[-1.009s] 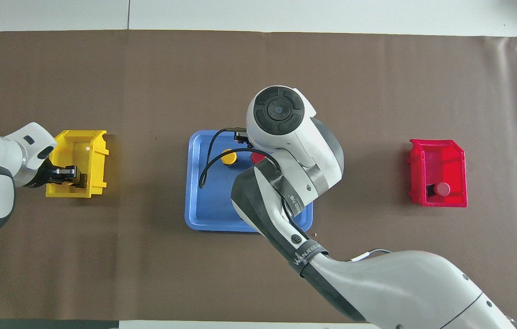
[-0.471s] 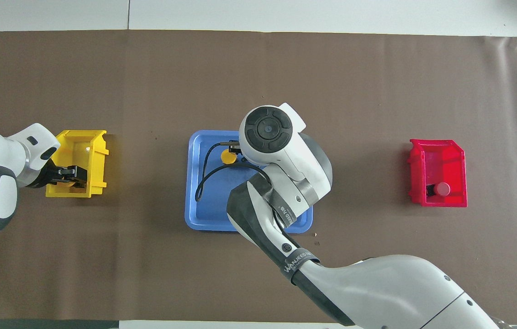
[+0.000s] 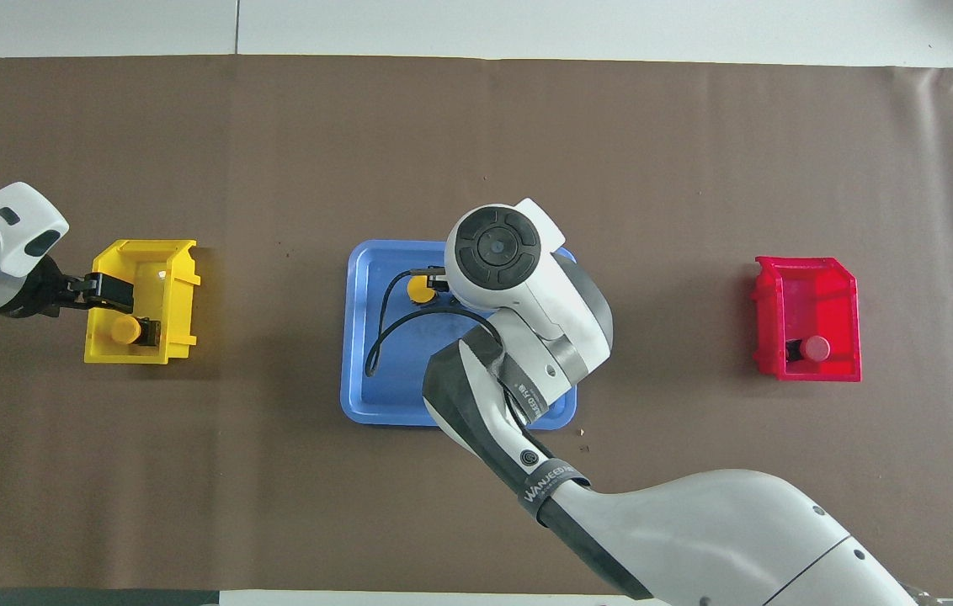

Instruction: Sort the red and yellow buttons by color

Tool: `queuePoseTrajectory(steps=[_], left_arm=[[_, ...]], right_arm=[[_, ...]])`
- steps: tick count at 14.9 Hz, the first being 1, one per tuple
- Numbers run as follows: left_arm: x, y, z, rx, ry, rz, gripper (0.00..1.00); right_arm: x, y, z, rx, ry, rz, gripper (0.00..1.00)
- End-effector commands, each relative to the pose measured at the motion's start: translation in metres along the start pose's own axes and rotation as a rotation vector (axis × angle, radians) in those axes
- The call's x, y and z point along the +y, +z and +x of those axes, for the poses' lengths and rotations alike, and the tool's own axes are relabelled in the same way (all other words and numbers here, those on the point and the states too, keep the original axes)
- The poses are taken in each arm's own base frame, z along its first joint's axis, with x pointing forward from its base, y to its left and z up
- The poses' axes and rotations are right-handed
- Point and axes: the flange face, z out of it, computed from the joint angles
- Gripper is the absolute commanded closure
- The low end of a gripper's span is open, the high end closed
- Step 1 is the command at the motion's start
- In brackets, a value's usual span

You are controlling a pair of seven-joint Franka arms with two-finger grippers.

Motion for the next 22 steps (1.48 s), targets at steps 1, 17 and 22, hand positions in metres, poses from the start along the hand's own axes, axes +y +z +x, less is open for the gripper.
queuePoseTrajectory(steps=[1, 17, 22], left_arm=[[0.039, -0.051, 0.000, -0.009, 0.068, 0.022, 0.00], [0.389, 0.078, 0.016, 0.110, -0.103, -0.055, 0.00], [0.392, 0.088, 0.009, 0.100, -0.122, -0.042, 0.05]], right_arm=[[0.003, -0.024, 0.004, 0.012, 0.015, -0.014, 0.74], [0.448, -0.118, 0.007, -0.027, -0.268, -0.086, 0.73], [0.457, -0.087, 0.008, -0.011, -0.244, -0.062, 0.74]])
